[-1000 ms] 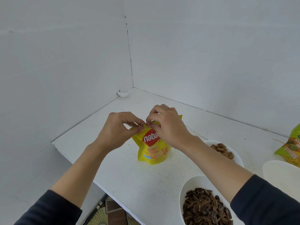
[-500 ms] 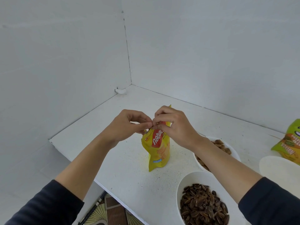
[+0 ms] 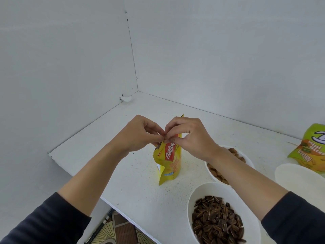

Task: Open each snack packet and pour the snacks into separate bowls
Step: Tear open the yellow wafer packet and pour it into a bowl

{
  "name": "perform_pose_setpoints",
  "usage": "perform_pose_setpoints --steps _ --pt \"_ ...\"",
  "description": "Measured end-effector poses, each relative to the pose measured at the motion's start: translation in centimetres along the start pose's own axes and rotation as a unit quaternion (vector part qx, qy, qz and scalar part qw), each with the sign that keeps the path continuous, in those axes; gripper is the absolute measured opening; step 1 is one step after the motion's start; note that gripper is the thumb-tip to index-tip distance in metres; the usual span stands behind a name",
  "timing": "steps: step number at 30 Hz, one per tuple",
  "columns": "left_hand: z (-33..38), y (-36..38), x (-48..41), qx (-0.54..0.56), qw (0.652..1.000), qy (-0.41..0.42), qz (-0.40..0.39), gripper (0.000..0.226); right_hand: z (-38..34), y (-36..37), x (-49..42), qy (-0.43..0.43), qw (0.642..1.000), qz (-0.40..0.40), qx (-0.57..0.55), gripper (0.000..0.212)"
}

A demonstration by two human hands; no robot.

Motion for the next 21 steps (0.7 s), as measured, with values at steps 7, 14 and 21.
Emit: perform_pose_setpoints --steps 7,14,21 --pt "0.1 0.7 0.0 0.022 1.0 -0.014 0.016 0.013 -0.1 0.1 0.5 -0.014 0.999 -0.036 0.026 0.015" --pt "0.4 0.9 -0.4 -0.021 1.0 -0.012 0.015 0.007 -0.2 0.9 0.4 -0.041 0.991 -0.085 0.091 0.028" --pt "-0.8 -1.0 0.1 -0.067 0.994 -0.019 0.085 0.006 0.0 -0.3 0.5 -0.033 0.992 -0.101 0.065 0.014"
Point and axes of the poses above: each hand's wrist, its own x-axis away from the middle knuckle, its own y-axis out of the palm, z = x × y, the point moved 4 cm from there along -x, towards the middle knuckle, and after that the axes turned 9 degrees about x, right-handed, at the moved point
